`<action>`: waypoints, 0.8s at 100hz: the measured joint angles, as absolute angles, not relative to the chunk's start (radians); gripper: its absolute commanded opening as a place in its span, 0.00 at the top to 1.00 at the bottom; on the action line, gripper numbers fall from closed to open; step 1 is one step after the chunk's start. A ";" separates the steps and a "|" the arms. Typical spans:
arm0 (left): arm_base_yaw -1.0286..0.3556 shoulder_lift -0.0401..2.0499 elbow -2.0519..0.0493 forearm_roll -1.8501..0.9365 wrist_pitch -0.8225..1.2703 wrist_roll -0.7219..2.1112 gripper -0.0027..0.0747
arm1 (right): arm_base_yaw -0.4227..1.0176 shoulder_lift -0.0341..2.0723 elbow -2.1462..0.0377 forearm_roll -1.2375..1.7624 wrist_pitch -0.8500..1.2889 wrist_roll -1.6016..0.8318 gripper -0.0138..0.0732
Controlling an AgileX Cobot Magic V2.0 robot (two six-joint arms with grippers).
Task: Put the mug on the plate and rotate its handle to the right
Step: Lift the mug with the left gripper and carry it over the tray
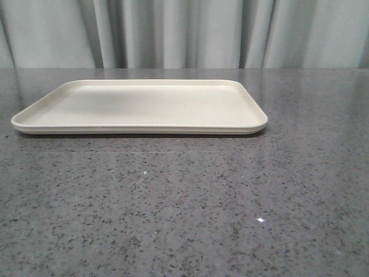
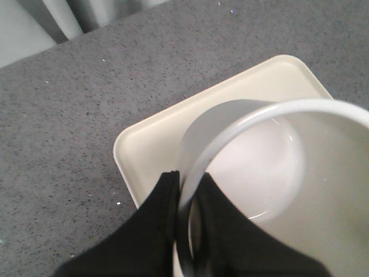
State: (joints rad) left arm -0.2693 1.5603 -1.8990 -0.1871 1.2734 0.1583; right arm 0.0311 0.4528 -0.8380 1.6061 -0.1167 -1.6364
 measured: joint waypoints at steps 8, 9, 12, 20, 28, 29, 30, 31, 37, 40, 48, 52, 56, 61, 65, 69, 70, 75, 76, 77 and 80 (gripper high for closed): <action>-0.297 1.601 -1.899 -0.183 1.273 0.158 0.99 | 0.031 0.453 -0.838 1.606 -0.117 -1.636 0.28; -0.302 1.604 -1.899 -0.183 1.273 0.158 0.99 | 0.031 0.453 -0.838 1.606 -0.117 -1.636 0.28; -0.310 1.617 -1.899 -0.183 1.273 0.158 0.99 | 0.031 0.453 -0.838 1.606 -0.117 -1.636 0.28; -0.337 1.656 -1.899 -0.181 1.273 0.158 0.99 | 0.031 0.453 -0.838 1.606 -0.117 -1.636 0.28; -0.360 1.691 -1.899 -0.181 1.273 0.158 0.99 | 0.031 0.453 -0.838 1.606 -0.117 -1.636 0.28; -0.362 1.697 -1.899 -0.181 1.273 0.158 0.99 | 0.031 0.453 -0.838 1.606 -0.117 -1.636 0.28; -0.366 1.700 -1.899 -0.181 1.273 0.158 0.99 | 0.031 0.453 -0.838 1.606 -0.117 -1.636 0.28; -0.367 1.703 -1.899 -0.181 1.273 0.158 0.99 | 0.031 0.453 -0.838 1.606 -0.117 -1.636 0.28; -0.381 1.728 -1.899 -0.181 1.273 0.158 0.99 | 0.031 0.453 -0.838 1.606 -0.117 -1.636 0.28; -0.386 1.740 -1.899 -0.181 1.272 0.158 0.99 | 0.031 0.453 -0.838 1.606 -0.117 -1.636 0.28; -0.394 1.768 -1.899 -0.183 1.267 0.158 0.99 | 0.031 0.453 -0.838 1.606 -0.117 -1.636 0.28; -0.395 1.779 -1.899 -0.185 1.267 0.158 0.99 | 0.031 0.453 -0.838 1.606 -0.117 -1.636 0.28; -0.395 1.790 -1.899 -0.185 1.267 0.158 0.99 | 0.031 0.453 -0.838 1.606 -0.117 -1.636 0.28; -0.395 1.800 -1.899 -0.185 1.267 0.158 0.99 | 0.031 0.453 -0.838 1.606 -0.117 -1.636 0.28; -0.395 1.811 -1.899 -0.185 1.267 0.158 0.99 | 0.031 0.453 -0.838 1.606 -0.116 -1.636 0.28; -0.395 1.822 -1.899 -0.185 1.266 0.158 0.99 | 0.031 0.453 -0.838 1.606 -0.116 -1.636 0.28; -0.395 1.824 -1.899 -0.185 1.266 0.158 0.99 | 0.031 0.453 -0.838 1.606 -0.116 -1.636 0.28; -0.395 1.837 -1.901 -0.185 1.265 0.158 0.99 | 0.031 0.453 -0.838 1.606 -0.116 -1.636 0.28; -0.397 1.841 -1.901 -0.185 1.265 0.158 0.99 | 0.031 0.453 -0.838 1.606 -0.116 -1.636 0.28; -0.397 1.843 -1.901 -0.185 1.265 0.158 0.99 | 0.031 0.453 -0.838 1.606 -0.116 -1.636 0.28; -0.399 1.850 -1.901 -0.187 1.263 0.156 0.99 | 0.031 0.453 -0.838 1.606 -0.116 -1.636 0.28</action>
